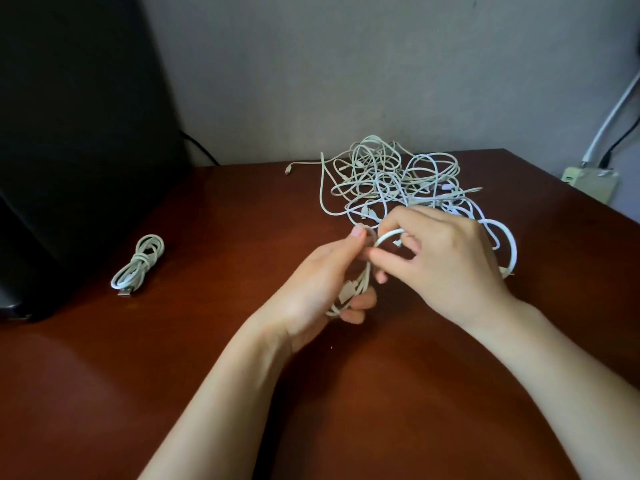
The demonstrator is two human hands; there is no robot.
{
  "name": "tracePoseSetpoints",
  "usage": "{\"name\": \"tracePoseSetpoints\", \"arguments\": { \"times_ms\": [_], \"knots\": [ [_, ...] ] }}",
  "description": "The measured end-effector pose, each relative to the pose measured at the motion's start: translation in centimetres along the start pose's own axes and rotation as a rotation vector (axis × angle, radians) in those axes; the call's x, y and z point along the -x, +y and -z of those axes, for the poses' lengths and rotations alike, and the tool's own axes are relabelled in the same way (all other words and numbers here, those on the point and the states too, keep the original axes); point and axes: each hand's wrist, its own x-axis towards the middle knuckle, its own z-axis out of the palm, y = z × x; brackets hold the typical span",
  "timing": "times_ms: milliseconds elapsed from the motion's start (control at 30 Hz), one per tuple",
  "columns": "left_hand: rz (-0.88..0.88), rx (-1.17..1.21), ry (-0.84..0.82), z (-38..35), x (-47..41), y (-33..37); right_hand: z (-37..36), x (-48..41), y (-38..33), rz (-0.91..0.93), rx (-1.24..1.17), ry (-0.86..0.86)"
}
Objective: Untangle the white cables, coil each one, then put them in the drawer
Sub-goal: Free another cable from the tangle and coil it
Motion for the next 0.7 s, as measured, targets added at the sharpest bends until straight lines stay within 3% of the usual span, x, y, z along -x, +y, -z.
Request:
{"name": "tracePoseSetpoints", "arguments": {
  "times_ms": [133,400,567,700],
  "knots": [
    [-0.031,0.106,-0.016,0.2,0.1,0.4,-0.4,0.2,0.2,-0.108,-0.075,-0.028],
    [-0.077,0.305,0.032,0.9,0.3,1.2,-0.7,-0.2,-0.3,-0.55,-0.67,-0.166],
    [-0.087,0.37,0.108,1.3,0.3,1.3,-1.1,-0.1,-0.2,-0.658,-0.757,-0.431],
    [-0.128,0.415,0.163,1.9,0.2,1.6,-1.2,0.0,-0.1,-0.633,-0.69,-0.438]
  ]
}}
